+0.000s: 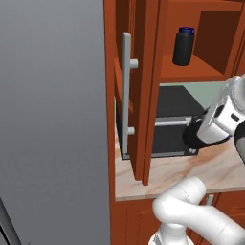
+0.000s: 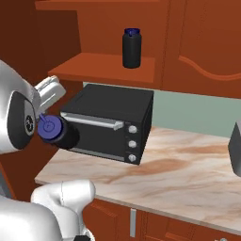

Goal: Pick the water bottle, water bottle, beer from the counter and place them in the open cabinet.

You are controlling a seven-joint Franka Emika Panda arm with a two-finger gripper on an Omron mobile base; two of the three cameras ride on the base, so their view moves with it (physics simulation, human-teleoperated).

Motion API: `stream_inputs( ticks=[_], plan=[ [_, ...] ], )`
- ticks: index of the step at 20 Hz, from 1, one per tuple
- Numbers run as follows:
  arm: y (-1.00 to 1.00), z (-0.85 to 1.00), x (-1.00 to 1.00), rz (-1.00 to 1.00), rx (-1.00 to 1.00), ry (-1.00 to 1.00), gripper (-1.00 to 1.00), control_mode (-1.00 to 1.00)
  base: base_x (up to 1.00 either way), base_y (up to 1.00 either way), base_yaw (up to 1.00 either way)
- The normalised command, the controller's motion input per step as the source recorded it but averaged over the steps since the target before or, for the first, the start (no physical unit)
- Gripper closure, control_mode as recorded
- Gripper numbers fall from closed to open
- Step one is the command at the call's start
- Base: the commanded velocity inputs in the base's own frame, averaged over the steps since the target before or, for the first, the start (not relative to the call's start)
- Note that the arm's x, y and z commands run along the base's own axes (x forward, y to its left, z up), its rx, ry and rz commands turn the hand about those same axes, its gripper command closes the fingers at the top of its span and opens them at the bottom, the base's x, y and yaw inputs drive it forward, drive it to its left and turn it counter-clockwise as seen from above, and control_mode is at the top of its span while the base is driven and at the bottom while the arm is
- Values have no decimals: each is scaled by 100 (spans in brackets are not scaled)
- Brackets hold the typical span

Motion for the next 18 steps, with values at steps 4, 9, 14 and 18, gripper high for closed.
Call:
stream_inputs(
  ticks=[4,9,14,18],
  plan=[
    [-39,0,-23,5,-11,-49,100,-100,0,0,0],
    [-39,0,-7,-33,3,-25,100,-100,0,0,0],
    [-21,6,-2,-53,21,4,100,-100,0,0,0],
    [-24,28,0,-46,41,29,100,-100,0,0,0]
  ],
)
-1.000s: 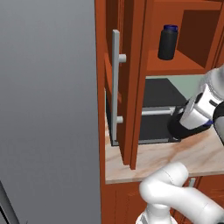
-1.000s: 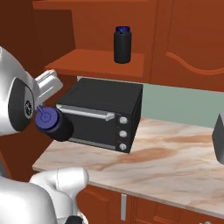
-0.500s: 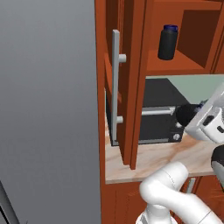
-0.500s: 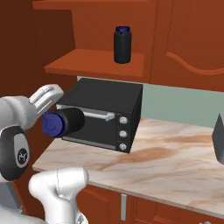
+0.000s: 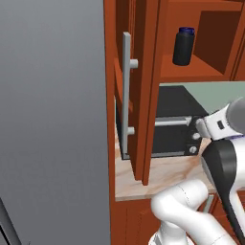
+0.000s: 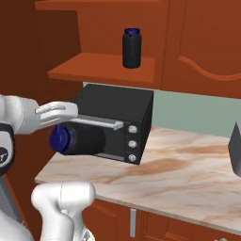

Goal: Pick the water bottle, water bottle, beer from the counter and place them in the open cabinet.

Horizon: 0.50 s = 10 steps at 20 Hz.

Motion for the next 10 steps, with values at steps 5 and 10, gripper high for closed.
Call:
stream_inputs(
  ticks=[5,10],
  plan=[
    [-44,34,0,-35,53,41,100,-100,0,0,0],
    [-67,14,0,-23,62,30,100,-100,0,0,0]
  ],
)
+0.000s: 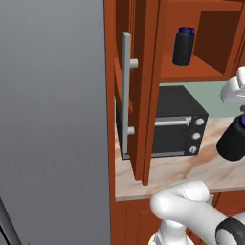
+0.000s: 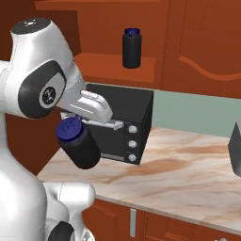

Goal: Pick the water bottle, water bottle, beer from the counter and place them in the open cabinet.

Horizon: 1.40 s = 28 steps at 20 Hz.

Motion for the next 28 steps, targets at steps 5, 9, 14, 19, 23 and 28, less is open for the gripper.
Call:
stream_inputs(
  ticks=[5,9,14,19,23,28],
  plan=[
    [-51,0,0,-25,73,4,100,-100,0,0,0],
    [-19,0,0,-41,72,-8,100,-100,0,0,0],
    [0,0,-5,-62,63,-13,100,-100,0,0,0],
    [0,0,-9,-77,54,-8,100,-100,0,0,0],
    [0,0,-3,-83,44,-1,100,-100,0,0,0],
    [2,0,0,-84,34,9,100,-100,0,0,0]
  ],
)
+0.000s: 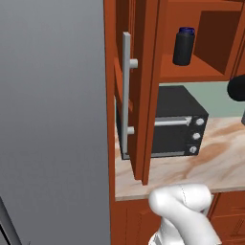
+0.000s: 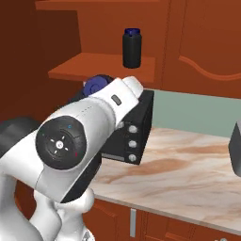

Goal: Pick the water bottle, water bottle, beer from the counter and place them in the open cabinet.

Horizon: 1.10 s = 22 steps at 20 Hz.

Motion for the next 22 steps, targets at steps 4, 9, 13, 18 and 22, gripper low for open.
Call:
stream_inputs(
  ticks=[4,9,13,18,22],
  plan=[
    [0,7,0,-76,22,43,100,-100,0,0,0],
    [-11,9,-8,-68,17,56,100,-100,0,0,0],
    [-31,15,-13,-51,26,53,100,-100,0,0,0],
    [-43,14,-27,-37,42,28,100,-100,0,0,0],
    [-38,3,-18,-23,56,4,100,-100,0,0,0]
  ],
)
